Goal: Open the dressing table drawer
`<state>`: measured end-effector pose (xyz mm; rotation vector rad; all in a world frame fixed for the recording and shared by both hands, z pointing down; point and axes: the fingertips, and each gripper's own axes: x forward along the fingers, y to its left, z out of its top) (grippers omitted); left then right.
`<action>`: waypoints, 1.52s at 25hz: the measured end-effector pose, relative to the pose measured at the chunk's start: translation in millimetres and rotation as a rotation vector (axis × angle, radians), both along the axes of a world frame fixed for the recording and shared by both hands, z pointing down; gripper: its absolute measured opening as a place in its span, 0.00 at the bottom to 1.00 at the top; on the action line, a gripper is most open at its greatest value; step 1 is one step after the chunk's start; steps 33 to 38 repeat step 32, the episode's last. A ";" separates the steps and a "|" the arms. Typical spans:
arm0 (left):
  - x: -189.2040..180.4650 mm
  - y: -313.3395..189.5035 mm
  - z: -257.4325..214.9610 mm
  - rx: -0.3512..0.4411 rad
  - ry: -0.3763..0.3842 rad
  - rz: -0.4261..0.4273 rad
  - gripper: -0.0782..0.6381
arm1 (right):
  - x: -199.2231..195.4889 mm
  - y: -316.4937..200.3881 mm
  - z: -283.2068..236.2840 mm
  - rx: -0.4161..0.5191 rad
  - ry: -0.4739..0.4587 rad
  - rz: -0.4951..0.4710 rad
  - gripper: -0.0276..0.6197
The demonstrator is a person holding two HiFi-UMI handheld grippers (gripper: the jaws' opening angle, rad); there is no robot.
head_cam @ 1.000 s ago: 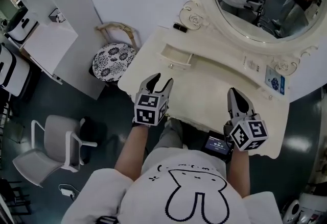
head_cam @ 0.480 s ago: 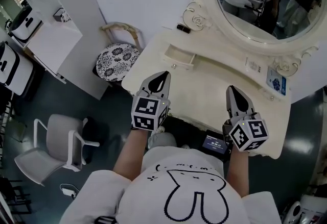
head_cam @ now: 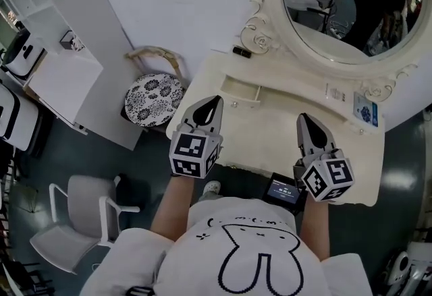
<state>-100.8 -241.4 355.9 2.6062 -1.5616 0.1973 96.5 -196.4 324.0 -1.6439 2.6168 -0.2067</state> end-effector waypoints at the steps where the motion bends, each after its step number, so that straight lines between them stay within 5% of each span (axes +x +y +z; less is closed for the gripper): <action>1: -3.1 -3.0 -2.8 0.005 0.002 0.007 0.11 | -4.0 -1.8 -2.6 0.005 0.001 0.004 0.06; 16: -20.6 -17.9 -19.4 0.043 0.016 0.122 0.11 | -36.9 -9.7 -8.3 -0.001 0.051 0.087 0.06; 38: -19.3 -26.8 -19.0 0.050 0.019 0.167 0.11 | -45.9 -21.2 -8.5 -0.002 0.094 0.083 0.06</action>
